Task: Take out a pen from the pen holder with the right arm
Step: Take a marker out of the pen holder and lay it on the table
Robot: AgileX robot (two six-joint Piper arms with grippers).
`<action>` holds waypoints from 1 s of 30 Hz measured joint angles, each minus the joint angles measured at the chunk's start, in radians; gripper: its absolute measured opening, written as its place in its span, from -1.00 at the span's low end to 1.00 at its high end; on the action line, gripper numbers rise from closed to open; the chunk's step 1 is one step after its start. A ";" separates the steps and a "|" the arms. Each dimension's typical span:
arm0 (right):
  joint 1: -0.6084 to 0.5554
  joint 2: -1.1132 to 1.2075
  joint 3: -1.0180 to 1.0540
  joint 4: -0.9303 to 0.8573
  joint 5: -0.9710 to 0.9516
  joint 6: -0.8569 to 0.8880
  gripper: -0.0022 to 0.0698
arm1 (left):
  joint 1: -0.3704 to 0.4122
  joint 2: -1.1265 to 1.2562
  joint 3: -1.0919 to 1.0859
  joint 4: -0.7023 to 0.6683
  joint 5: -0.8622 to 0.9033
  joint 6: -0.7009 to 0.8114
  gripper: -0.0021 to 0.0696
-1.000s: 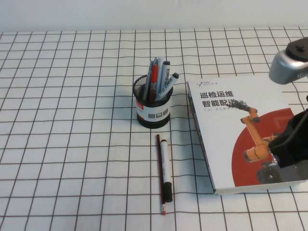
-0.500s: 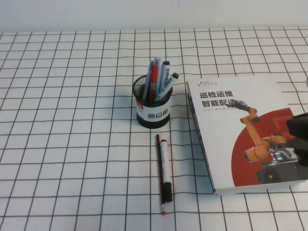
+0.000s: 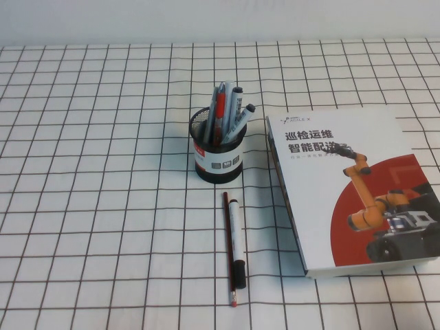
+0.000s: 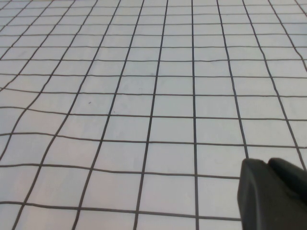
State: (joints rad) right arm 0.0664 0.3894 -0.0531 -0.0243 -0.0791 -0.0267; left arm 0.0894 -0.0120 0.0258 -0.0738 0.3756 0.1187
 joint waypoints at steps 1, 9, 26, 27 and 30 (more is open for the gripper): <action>-0.021 -0.037 0.031 0.000 -0.020 0.000 -0.98 | 0.000 0.000 0.000 0.000 0.000 0.000 -0.95; -0.090 -0.291 0.077 0.008 0.060 0.002 -0.98 | 0.000 0.000 0.000 0.000 0.000 0.000 -0.95; -0.079 -0.397 0.078 0.038 0.365 0.002 -0.98 | 0.000 -0.001 0.000 0.000 0.000 0.000 -0.95; -0.079 -0.397 0.078 0.048 0.388 0.000 -0.98 | 0.000 -0.001 0.000 0.000 0.000 0.000 -0.95; -0.079 -0.397 0.078 0.071 0.425 -0.002 -0.98 | 0.000 -0.001 0.000 0.000 0.000 0.000 -0.95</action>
State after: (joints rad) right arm -0.0123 -0.0075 0.0248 0.0468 0.3460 -0.0282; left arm 0.0894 -0.0134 0.0258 -0.0738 0.3756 0.1187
